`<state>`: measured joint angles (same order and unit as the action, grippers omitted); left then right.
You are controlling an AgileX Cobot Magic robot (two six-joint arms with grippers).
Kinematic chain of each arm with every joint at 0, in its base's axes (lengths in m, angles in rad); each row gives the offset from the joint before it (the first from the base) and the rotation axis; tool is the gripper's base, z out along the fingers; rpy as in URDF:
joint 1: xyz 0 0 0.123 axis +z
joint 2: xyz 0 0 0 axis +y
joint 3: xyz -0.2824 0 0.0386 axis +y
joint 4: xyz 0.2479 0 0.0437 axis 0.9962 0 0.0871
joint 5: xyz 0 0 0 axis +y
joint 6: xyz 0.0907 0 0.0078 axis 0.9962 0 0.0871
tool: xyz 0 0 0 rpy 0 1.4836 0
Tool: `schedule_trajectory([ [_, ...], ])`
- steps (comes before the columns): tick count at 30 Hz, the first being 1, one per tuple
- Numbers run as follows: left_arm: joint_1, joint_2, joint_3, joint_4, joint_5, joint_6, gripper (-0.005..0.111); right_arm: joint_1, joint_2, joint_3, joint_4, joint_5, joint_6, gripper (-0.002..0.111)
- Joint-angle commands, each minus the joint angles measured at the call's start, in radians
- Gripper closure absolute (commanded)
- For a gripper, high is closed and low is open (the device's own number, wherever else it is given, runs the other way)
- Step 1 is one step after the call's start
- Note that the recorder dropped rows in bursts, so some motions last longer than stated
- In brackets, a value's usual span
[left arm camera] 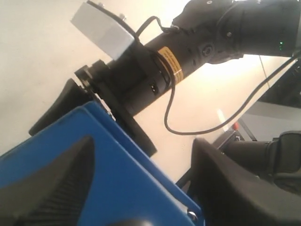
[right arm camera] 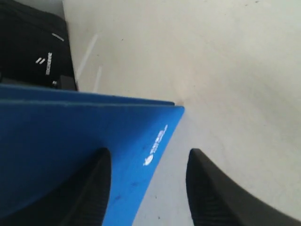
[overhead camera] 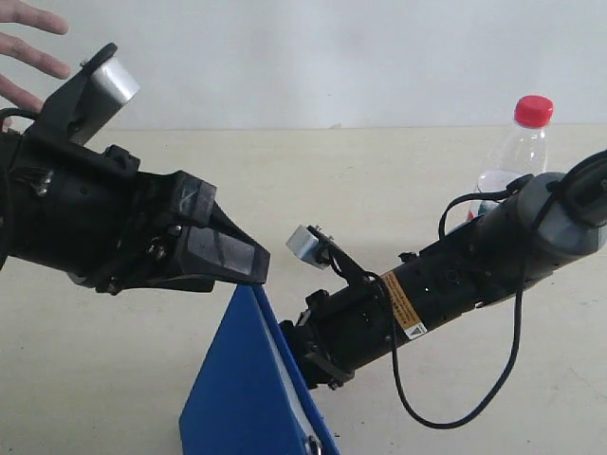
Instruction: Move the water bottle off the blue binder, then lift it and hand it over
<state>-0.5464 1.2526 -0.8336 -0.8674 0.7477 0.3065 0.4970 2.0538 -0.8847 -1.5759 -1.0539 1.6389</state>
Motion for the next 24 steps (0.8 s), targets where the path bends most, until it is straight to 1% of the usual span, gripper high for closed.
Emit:
schedule_trajectory([
  [1,-0.002,-0.006,-0.006,0.005,-0.018,0.036,0.051,0.002,0.002,-0.013,-0.073,-0.038,0.010,0.064],
  [3,-0.002,-0.006,-0.006,0.002,-0.018,0.036,0.051,0.002,0.002,-0.013,-0.105,-0.059,0.013,0.064],
  [7,-0.002,-0.006,-0.006,-0.048,-0.016,0.038,0.051,0.002,0.002,-0.013,-0.147,-0.109,0.053,0.064],
  [12,-0.002,-0.006,-0.006,-0.034,-0.050,0.091,0.051,0.002,0.002,-0.013,-0.147,-0.131,0.060,0.064],
  [16,-0.002,-0.006,-0.006,-0.015,-0.006,0.063,0.050,0.002,0.002,-0.023,-0.149,-0.167,0.062,0.064],
  [19,-0.002,-0.006,-0.006,0.068,0.030,-0.035,0.050,0.002,0.002,-0.051,-0.168,-0.167,0.115,0.064],
  [24,-0.002,-0.017,-0.008,0.311,0.049,-0.257,0.050,0.002,0.002,-0.113,-0.168,-0.167,0.168,0.064],
])
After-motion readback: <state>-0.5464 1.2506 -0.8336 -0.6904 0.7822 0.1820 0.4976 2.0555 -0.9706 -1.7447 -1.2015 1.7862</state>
